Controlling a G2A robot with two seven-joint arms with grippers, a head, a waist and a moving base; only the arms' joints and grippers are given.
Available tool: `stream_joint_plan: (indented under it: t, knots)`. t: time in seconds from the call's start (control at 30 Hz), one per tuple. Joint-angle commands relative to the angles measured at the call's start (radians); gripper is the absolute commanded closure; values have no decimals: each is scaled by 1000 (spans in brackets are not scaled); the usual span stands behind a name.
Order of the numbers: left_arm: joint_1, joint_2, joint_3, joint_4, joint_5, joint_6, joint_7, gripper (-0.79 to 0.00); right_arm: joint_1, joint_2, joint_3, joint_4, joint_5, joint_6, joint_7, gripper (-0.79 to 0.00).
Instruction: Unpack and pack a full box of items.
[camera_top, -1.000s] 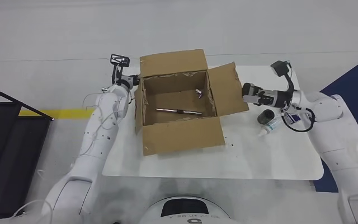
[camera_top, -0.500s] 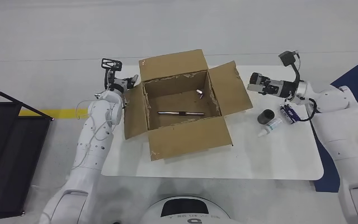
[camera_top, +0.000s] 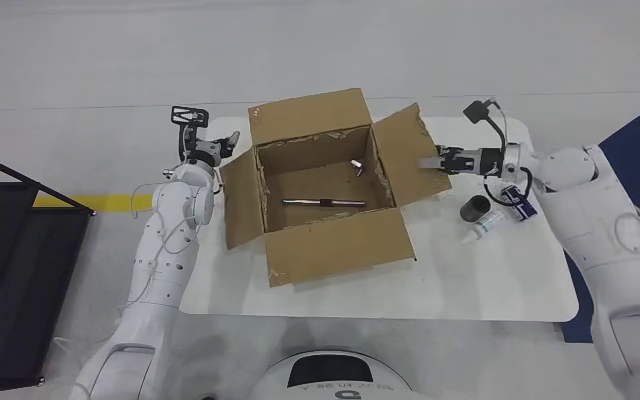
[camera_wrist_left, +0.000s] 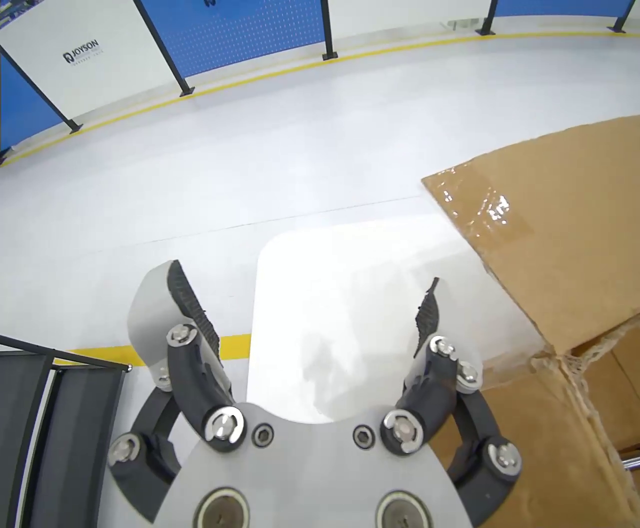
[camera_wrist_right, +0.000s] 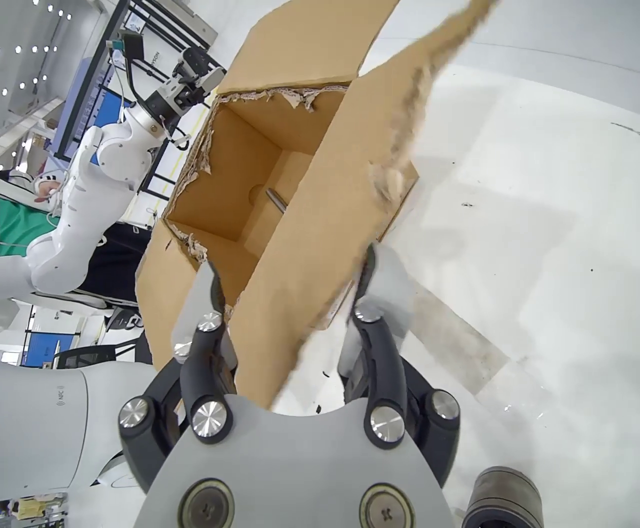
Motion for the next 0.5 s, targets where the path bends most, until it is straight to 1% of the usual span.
stream_joint_plan:
  t: [0.0, 0.07, 0.2, 0.27, 0.33, 0.47]
  knots:
    - [0, 0, 0, 0, 0, 0, 0, -785, 3, 0, 0, 7, 0, 1, 15, 0]
    - [0, 0, 0, 0, 0, 0, 0, -785, 3, 3, 2, 13, -16, 9, 19, 0]
    - [0, 0, 0, 0, 0, 0, 0, -785, -21, 10, 13, 10, 2, 17, 51, 0]
    - [0, 0, 0, 0, 0, 0, 0, -785, -41, 15, 22, -3, 32, 19, 78, 0]
    - [0, 0, 0, 0, 0, 0, 0, -785, -63, 23, 28, -27, 52, 41, 99, 0]
    - [0, 0, 0, 0, 0, 0, 0, -785, -119, 47, 46, -100, 142, 88, 147, 0]
